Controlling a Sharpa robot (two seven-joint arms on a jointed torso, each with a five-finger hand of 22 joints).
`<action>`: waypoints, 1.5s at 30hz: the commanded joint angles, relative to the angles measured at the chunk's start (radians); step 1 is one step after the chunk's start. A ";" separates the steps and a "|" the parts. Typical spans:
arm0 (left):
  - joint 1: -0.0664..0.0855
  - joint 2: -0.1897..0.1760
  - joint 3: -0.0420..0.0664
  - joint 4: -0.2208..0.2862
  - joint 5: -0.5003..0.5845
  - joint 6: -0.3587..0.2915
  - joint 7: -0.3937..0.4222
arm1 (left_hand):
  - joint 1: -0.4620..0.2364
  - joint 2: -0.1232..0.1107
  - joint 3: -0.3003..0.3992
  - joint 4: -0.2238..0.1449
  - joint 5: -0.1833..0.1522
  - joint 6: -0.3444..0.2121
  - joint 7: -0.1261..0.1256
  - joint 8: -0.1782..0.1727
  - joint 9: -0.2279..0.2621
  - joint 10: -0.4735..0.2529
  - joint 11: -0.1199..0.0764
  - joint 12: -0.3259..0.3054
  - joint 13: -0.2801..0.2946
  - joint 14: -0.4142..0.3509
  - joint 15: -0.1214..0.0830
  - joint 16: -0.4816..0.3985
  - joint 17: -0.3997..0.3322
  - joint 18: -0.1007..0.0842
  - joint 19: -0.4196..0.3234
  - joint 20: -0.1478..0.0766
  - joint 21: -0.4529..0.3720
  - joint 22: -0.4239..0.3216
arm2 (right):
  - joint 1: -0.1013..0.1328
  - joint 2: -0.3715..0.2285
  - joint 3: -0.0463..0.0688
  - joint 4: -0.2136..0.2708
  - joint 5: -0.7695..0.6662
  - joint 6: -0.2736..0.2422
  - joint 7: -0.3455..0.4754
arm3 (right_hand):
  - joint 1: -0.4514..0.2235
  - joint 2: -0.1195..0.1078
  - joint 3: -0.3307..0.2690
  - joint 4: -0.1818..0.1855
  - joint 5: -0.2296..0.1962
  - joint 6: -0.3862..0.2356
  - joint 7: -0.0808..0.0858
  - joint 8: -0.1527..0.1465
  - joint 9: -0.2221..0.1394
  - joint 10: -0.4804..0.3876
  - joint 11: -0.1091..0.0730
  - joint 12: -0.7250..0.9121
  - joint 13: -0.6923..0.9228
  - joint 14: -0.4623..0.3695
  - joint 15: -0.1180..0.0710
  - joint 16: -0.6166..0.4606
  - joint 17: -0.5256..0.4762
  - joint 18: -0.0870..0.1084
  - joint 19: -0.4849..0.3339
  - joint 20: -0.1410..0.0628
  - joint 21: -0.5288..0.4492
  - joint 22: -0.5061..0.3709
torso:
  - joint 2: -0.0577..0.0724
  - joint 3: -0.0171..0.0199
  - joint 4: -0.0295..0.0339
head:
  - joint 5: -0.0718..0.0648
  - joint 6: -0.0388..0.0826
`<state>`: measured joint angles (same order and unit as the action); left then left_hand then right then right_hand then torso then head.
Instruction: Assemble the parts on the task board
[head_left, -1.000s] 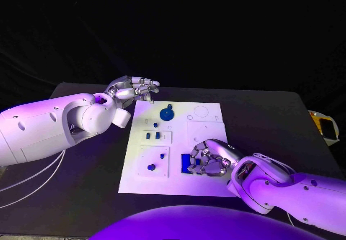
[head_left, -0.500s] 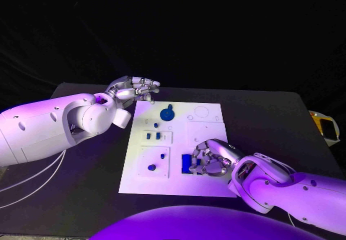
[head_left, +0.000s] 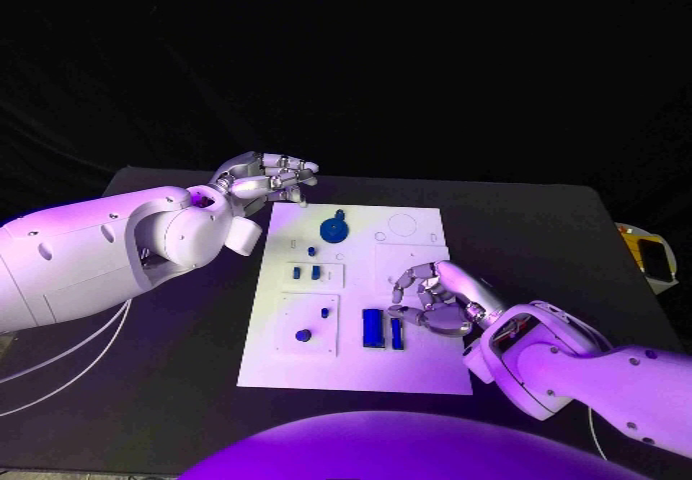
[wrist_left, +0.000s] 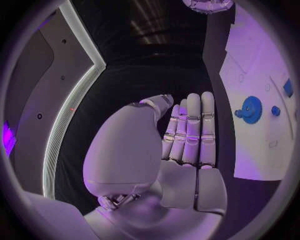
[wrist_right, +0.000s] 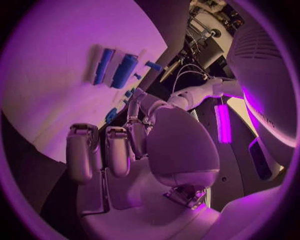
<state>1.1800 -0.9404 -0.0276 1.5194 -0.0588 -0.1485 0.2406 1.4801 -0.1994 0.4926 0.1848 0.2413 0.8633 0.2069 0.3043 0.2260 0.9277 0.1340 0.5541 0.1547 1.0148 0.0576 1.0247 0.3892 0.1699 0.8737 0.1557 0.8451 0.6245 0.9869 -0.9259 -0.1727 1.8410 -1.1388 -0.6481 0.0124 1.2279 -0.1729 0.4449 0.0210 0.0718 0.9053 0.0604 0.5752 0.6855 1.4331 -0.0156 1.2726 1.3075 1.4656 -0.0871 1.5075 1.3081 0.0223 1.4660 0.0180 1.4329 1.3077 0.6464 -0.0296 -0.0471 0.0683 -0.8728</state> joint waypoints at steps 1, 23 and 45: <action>-0.001 0.008 -0.001 -0.010 0.018 0.005 0.023 | -0.023 -0.005 -0.002 0.013 0.001 -0.010 -0.001 0.005 0.002 -0.011 0.000 0.007 -0.002 -0.006 0.005 0.007 -0.001 0.012 0.003 0.003 -0.009 -0.002 | 0.024 -0.004 0.003 -0.041 0.294 -0.051 0.225 | -0.013 -0.010 0.005 0.009 0.002 -0.039 0.022 -0.044 -0.028 -0.049 0.019 -0.083 0.005 0.057 0.023 -0.032 0.043 0.023 0.021 0.020 -0.085 0.198 | -0.017 -0.0047 -0.0038 | -0.004 0.000; -0.077 0.166 -0.008 -0.245 0.145 -0.166 0.241 | -0.040 -0.017 0.043 0.052 -0.004 -0.031 -0.014 0.018 0.015 0.033 0.039 -0.283 -0.093 -0.216 0.092 -0.556 -0.203 0.007 -0.192 0.123 -0.496 -0.304 | 0.127 0.196 0.033 -0.622 1.041 0.257 0.464 | -0.002 0.033 0.194 -0.041 -0.008 -0.075 0.157 -0.343 -0.268 -0.420 0.180 -1.107 -1.070 -0.516 0.204 -1.113 -0.972 0.160 -0.575 0.208 -1.318 -0.488 | -0.083 0.0024 -0.0010 | -0.019 0.155; -0.117 0.163 0.018 -0.028 0.070 -0.494 0.251 | -1.480 0.199 -0.493 -0.185 -0.241 -0.863 -0.207 -0.304 -0.226 -0.928 -0.134 -0.554 -0.155 -1.015 -0.058 -1.025 -0.389 -0.170 -0.874 -0.156 -0.845 -0.625 | 0.072 0.153 0.154 -0.318 1.116 -0.084 0.495 | -1.228 0.173 -0.445 -0.021 -0.072 -0.905 -0.060 -0.575 -0.685 -1.433 0.016 -1.273 -1.307 -1.466 0.087 -1.508 -1.308 -0.022 -1.466 -0.018 -1.433 -1.308 | -0.102 0.0289 0.0459 | -0.067 0.270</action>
<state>1.0643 -0.7783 -0.0112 1.4776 0.0332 -0.5013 0.4410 0.2348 -0.0093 0.0258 0.0079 0.0116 0.0378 0.0071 0.0165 0.0106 0.0442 0.0086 0.0113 0.0035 0.0374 0.0055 0.0184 0.0071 0.0212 0.0337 0.0121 0.0126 0.0110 1.0610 -0.7690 -0.0191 1.5116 -0.0796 -0.6410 0.4589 0.1164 -0.0057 0.0272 -0.0014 0.0089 0.0378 0.0087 0.0128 0.0175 0.0576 0.0068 0.0086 0.0075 0.0423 0.0053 0.0171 0.0132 0.0146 0.0416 0.0089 0.0085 0.0331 0.5494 -0.0065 -0.0114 0.0064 -0.6164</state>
